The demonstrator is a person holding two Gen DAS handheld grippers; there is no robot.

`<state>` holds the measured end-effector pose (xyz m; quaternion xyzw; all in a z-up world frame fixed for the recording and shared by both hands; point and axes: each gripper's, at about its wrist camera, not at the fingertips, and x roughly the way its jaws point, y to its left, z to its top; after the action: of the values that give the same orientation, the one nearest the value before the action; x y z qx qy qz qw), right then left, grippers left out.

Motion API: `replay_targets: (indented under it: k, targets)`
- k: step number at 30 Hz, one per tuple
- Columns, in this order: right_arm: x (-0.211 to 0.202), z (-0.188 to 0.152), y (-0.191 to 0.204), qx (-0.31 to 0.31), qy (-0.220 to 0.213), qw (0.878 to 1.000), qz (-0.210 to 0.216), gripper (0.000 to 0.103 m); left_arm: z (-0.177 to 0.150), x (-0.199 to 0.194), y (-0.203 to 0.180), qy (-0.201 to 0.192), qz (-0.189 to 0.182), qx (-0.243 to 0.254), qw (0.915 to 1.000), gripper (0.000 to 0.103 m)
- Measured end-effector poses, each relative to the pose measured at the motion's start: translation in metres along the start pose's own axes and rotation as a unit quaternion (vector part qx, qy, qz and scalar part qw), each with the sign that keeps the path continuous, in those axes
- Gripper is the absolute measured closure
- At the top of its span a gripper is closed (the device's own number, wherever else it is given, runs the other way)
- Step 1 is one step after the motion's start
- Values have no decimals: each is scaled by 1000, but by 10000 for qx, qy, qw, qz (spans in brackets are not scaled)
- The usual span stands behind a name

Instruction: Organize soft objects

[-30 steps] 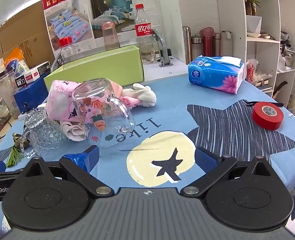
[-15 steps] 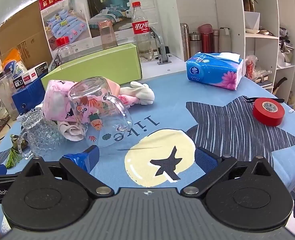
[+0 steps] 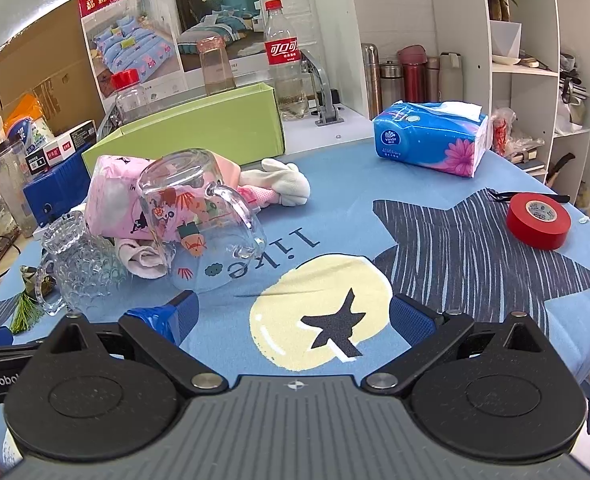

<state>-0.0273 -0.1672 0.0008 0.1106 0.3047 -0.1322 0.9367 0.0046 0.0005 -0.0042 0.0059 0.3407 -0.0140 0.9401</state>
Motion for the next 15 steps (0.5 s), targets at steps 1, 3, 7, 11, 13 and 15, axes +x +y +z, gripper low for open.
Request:
replay_targets:
  k: [1, 3, 7, 11, 13, 15]
  targets:
    - [0, 0, 0, -7, 10, 10000, -1, 13, 0, 0, 0, 3, -5, -5, 10000, 0]
    - [1, 0, 0, -19, 23, 10000, -3, 13, 0, 0, 0, 8, -7, 1, 10000, 0]
    - [2, 0, 1, -20, 53, 10000, 4, 13, 0, 0, 0, 14, -15, 0, 10000, 0]
    - [3, 0, 1, -32, 68, 10000, 1, 13, 1, 2, 0, 26, -14, -4, 10000, 0]
    - [4, 0, 2, -43, 83, 10000, -1, 13, 1, 3, 0, 32, -26, -7, 10000, 0]
    - [5, 0, 2, -54, 96, 9999, -6, 13, 1, 4, 0, 41, -31, -18, 10000, 0]
